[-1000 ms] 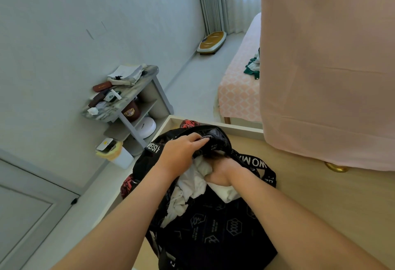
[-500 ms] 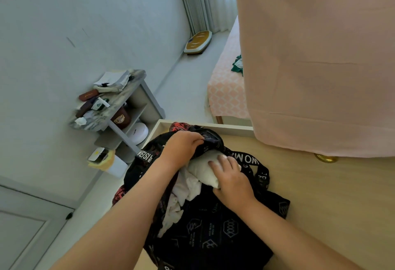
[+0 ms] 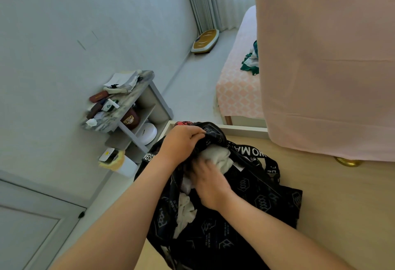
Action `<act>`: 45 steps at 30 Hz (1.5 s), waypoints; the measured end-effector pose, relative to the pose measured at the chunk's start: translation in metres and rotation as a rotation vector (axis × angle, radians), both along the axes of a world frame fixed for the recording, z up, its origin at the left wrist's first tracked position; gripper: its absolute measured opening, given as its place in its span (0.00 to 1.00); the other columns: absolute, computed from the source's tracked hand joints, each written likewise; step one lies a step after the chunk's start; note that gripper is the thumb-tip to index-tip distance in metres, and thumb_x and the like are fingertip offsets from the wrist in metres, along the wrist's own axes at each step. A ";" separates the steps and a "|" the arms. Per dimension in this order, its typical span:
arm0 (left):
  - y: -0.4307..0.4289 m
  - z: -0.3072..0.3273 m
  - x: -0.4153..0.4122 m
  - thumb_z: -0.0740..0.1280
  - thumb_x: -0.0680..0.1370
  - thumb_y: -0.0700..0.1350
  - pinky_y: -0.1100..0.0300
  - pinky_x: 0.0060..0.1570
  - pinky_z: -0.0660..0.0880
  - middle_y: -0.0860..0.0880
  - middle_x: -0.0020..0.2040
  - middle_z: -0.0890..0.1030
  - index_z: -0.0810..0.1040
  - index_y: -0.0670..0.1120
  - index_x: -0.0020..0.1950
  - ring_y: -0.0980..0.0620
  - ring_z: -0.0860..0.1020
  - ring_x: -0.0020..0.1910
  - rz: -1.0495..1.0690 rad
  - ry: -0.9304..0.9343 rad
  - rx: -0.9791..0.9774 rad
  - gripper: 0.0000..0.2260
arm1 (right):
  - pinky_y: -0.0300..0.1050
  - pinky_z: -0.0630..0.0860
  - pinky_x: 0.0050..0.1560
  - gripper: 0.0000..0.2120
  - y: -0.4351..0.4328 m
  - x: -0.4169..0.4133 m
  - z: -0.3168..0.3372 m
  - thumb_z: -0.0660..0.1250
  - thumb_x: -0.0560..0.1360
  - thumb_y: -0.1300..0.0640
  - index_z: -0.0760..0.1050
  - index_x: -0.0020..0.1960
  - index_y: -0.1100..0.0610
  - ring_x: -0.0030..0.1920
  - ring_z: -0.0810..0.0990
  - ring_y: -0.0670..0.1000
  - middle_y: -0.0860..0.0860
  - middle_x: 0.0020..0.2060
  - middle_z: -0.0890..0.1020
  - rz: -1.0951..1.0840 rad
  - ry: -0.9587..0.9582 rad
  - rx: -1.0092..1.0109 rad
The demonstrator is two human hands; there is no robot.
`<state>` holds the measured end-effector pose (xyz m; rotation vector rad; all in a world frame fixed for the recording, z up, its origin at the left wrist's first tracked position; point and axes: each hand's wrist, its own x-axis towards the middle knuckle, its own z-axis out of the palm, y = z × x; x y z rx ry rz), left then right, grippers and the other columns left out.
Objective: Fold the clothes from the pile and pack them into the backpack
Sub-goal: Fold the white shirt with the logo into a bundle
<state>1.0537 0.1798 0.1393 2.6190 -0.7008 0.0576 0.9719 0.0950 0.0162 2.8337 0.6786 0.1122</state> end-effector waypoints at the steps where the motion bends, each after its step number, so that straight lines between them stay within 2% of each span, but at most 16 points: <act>1: -0.001 -0.001 0.000 0.67 0.79 0.46 0.63 0.55 0.75 0.56 0.50 0.85 0.85 0.50 0.54 0.60 0.80 0.50 -0.002 0.012 -0.005 0.08 | 0.57 0.60 0.71 0.31 0.008 0.000 0.000 0.59 0.79 0.47 0.58 0.78 0.58 0.75 0.57 0.64 0.61 0.74 0.62 0.097 -0.017 -0.056; 5: 0.004 0.001 -0.002 0.68 0.79 0.45 0.77 0.52 0.69 0.56 0.51 0.85 0.85 0.49 0.54 0.64 0.78 0.49 -0.014 0.022 -0.002 0.08 | 0.56 0.62 0.69 0.22 0.029 0.009 -0.005 0.58 0.81 0.50 0.66 0.73 0.54 0.70 0.66 0.62 0.56 0.70 0.71 0.095 -0.001 -0.138; 7: 0.011 0.004 -0.001 0.68 0.79 0.45 0.75 0.53 0.70 0.56 0.51 0.85 0.85 0.49 0.54 0.64 0.78 0.49 -0.016 0.020 -0.008 0.08 | 0.53 0.65 0.67 0.16 0.034 0.016 -0.006 0.58 0.80 0.52 0.75 0.65 0.54 0.62 0.75 0.57 0.54 0.61 0.78 0.102 0.056 -0.040; 11: 0.021 0.009 0.005 0.68 0.79 0.45 0.67 0.55 0.73 0.56 0.51 0.85 0.85 0.50 0.55 0.59 0.80 0.51 0.026 0.007 -0.018 0.08 | 0.45 0.78 0.40 0.09 0.035 0.013 -0.014 0.74 0.62 0.53 0.82 0.41 0.52 0.38 0.81 0.52 0.49 0.40 0.83 0.164 0.121 0.252; 13: 0.021 0.009 0.006 0.68 0.79 0.45 0.74 0.53 0.69 0.55 0.51 0.85 0.85 0.49 0.54 0.59 0.80 0.51 0.030 -0.001 -0.026 0.07 | 0.45 0.80 0.39 0.18 0.028 0.005 -0.034 0.79 0.58 0.52 0.82 0.45 0.54 0.40 0.82 0.53 0.50 0.44 0.84 0.253 0.094 0.342; 15: 0.020 0.008 0.006 0.68 0.79 0.44 0.80 0.50 0.66 0.55 0.51 0.85 0.85 0.48 0.54 0.60 0.79 0.50 0.022 -0.004 -0.027 0.07 | 0.45 0.81 0.50 0.23 0.012 -0.004 -0.043 0.80 0.59 0.52 0.83 0.53 0.52 0.48 0.83 0.52 0.49 0.50 0.84 0.317 0.075 0.399; 17: 0.019 0.005 0.003 0.69 0.79 0.44 0.79 0.50 0.67 0.54 0.50 0.85 0.85 0.47 0.54 0.61 0.79 0.49 0.013 -0.010 -0.034 0.07 | 0.55 0.74 0.64 0.25 -0.003 -0.010 -0.039 0.76 0.61 0.50 0.81 0.59 0.49 0.63 0.78 0.57 0.50 0.60 0.81 0.323 0.053 0.401; 19: 0.020 0.003 0.003 0.69 0.79 0.44 0.76 0.50 0.69 0.54 0.50 0.85 0.85 0.47 0.54 0.62 0.79 0.47 0.012 -0.001 -0.050 0.07 | 0.66 0.67 0.67 0.30 -0.012 -0.016 -0.024 0.71 0.62 0.48 0.77 0.64 0.47 0.72 0.67 0.61 0.55 0.69 0.73 0.176 0.028 0.405; 23: 0.018 0.002 0.002 0.69 0.78 0.45 0.77 0.49 0.69 0.55 0.49 0.85 0.86 0.48 0.53 0.63 0.79 0.47 0.022 0.036 -0.078 0.07 | 0.56 0.80 0.49 0.46 -0.028 -0.011 -0.013 0.76 0.64 0.52 0.59 0.77 0.50 0.71 0.60 0.64 0.64 0.74 0.58 -0.326 0.053 0.437; 27: 0.010 0.000 -0.003 0.69 0.78 0.44 0.79 0.49 0.68 0.55 0.49 0.85 0.86 0.48 0.53 0.68 0.77 0.47 -0.008 0.055 -0.110 0.07 | 0.46 0.80 0.28 0.33 -0.023 0.015 -0.024 0.81 0.55 0.60 0.80 0.60 0.53 0.59 0.72 0.60 0.61 0.58 0.78 -0.247 0.015 0.594; 31: 0.008 -0.001 -0.005 0.69 0.78 0.44 0.73 0.52 0.72 0.57 0.49 0.85 0.86 0.49 0.53 0.65 0.79 0.49 -0.063 0.055 -0.136 0.07 | 0.44 0.82 0.41 0.26 -0.004 0.035 -0.024 0.81 0.58 0.62 0.82 0.56 0.58 0.55 0.80 0.58 0.57 0.48 0.83 -0.115 -0.033 0.696; 33: 0.012 -0.002 -0.004 0.69 0.79 0.44 0.75 0.51 0.71 0.57 0.50 0.85 0.86 0.48 0.54 0.68 0.79 0.49 -0.065 0.054 -0.135 0.07 | 0.51 0.79 0.58 0.31 0.000 0.045 -0.028 0.77 0.67 0.64 0.74 0.69 0.60 0.70 0.68 0.59 0.61 0.63 0.77 -0.110 0.090 0.751; 35: 0.017 -0.002 0.000 0.69 0.79 0.44 0.78 0.50 0.69 0.56 0.50 0.85 0.85 0.48 0.54 0.71 0.76 0.46 -0.041 0.049 -0.127 0.07 | 0.52 0.59 0.77 0.37 -0.002 0.045 -0.032 0.69 0.75 0.61 0.56 0.80 0.57 0.79 0.47 0.57 0.58 0.78 0.58 -0.093 0.265 0.662; 38: 0.020 -0.001 0.007 0.67 0.79 0.47 0.78 0.46 0.68 0.59 0.49 0.84 0.85 0.51 0.55 0.68 0.75 0.44 0.038 0.046 -0.061 0.08 | 0.58 0.48 0.77 0.40 -0.015 0.037 -0.028 0.64 0.74 0.56 0.49 0.81 0.51 0.79 0.37 0.53 0.52 0.80 0.47 -0.058 0.329 0.662; 41: 0.016 -0.005 0.004 0.66 0.79 0.52 0.68 0.47 0.71 0.62 0.48 0.80 0.84 0.57 0.54 0.63 0.76 0.47 0.101 0.044 0.031 0.08 | 0.60 0.59 0.73 0.33 -0.035 0.014 -0.024 0.61 0.72 0.50 0.61 0.77 0.48 0.79 0.49 0.55 0.53 0.78 0.57 -0.056 0.229 0.720; 45: 0.003 -0.022 -0.019 0.63 0.77 0.61 0.52 0.68 0.66 0.54 0.67 0.73 0.74 0.58 0.69 0.53 0.68 0.68 0.082 0.302 0.104 0.21 | 0.49 0.74 0.57 0.21 -0.076 -0.026 -0.012 0.62 0.73 0.49 0.76 0.65 0.49 0.62 0.75 0.51 0.46 0.61 0.77 -0.157 0.055 0.844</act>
